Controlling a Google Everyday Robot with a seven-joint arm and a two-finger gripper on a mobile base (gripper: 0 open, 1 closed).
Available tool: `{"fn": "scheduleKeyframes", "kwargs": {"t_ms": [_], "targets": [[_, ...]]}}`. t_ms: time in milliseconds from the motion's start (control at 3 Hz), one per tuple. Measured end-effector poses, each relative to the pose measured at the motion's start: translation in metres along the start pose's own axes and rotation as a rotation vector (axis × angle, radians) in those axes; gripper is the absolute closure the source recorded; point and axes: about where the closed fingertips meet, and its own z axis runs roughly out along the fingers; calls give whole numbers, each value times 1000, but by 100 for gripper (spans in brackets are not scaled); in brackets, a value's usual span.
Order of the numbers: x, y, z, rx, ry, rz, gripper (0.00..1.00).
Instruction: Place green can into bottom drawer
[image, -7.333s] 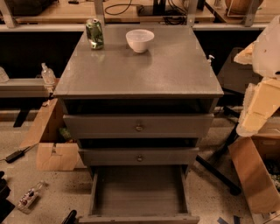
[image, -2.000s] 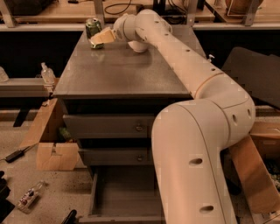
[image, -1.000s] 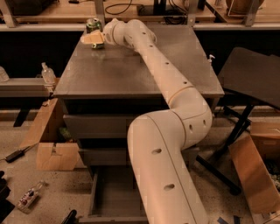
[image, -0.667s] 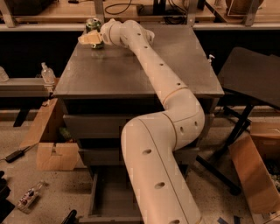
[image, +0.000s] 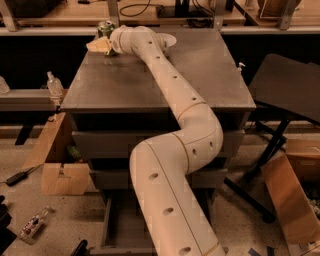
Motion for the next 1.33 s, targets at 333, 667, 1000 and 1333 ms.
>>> {"fn": "scheduleKeyframes", "kwargs": {"t_ms": [333, 667, 1000, 1333], "targets": [[0, 4, 7, 5, -4, -4, 36], [2, 7, 9, 2, -2, -4, 59], [4, 10, 12, -3, 1, -3, 89], [5, 11, 13, -4, 2, -2, 100]]}}
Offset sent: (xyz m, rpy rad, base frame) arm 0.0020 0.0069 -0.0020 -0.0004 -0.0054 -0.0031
